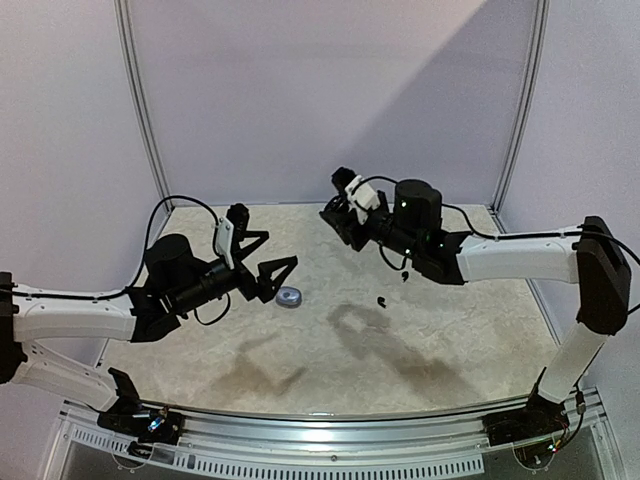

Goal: Insert the wireless bluetooth earbuds into the charging case
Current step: Pick up the charging case from the center of the board, then pass from the right arm to the left

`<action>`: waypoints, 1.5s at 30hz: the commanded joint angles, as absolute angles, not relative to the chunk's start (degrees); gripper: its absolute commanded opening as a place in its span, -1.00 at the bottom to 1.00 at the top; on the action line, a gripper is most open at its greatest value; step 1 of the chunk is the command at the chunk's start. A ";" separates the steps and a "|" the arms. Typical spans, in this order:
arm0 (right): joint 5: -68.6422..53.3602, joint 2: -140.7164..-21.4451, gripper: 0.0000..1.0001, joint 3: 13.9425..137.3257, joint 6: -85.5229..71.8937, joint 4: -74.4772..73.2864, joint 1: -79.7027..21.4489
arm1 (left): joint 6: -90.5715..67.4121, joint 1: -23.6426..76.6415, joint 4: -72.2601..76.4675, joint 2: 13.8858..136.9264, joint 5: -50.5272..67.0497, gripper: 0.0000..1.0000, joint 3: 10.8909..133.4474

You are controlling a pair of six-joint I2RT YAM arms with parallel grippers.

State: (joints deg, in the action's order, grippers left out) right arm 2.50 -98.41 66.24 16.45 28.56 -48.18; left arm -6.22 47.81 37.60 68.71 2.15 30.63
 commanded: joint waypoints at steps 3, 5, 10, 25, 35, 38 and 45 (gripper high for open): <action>2.68 -98.96 -0.61 63.43 30.09 36.19 -56.03 | -16.32 46.32 37.18 66.66 2.75 0.97 34.10; 3.13 -98.96 -0.61 63.47 32.34 35.39 -57.59 | -17.08 45.90 36.70 66.52 3.59 0.86 34.65; 1.24 -98.92 -0.61 65.89 32.61 31.75 -60.27 | -16.51 45.79 33.18 67.33 3.33 0.44 35.63; -1.12 -100.79 -0.62 68.62 39.59 30.28 -63.45 | -20.97 45.01 29.81 69.77 7.50 0.23 38.22; 3.57 -101.06 -0.62 70.04 39.96 30.97 -63.50 | -21.49 44.43 30.51 70.22 9.82 -0.82 37.73; 4.57 -101.07 -0.56 70.21 39.91 30.84 -63.46 | -20.83 44.38 31.68 69.90 10.67 -1.00 37.17; 5.40 -99.91 0.63 71.77 36.86 24.40 -61.68 | -15.57 44.38 34.19 68.70 11.52 -1.00 34.99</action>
State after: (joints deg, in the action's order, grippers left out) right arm 4.84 -100.68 68.86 40.51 29.34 -62.96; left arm -21.04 45.10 32.99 69.41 9.89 37.15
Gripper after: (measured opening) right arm 0.604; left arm 0.202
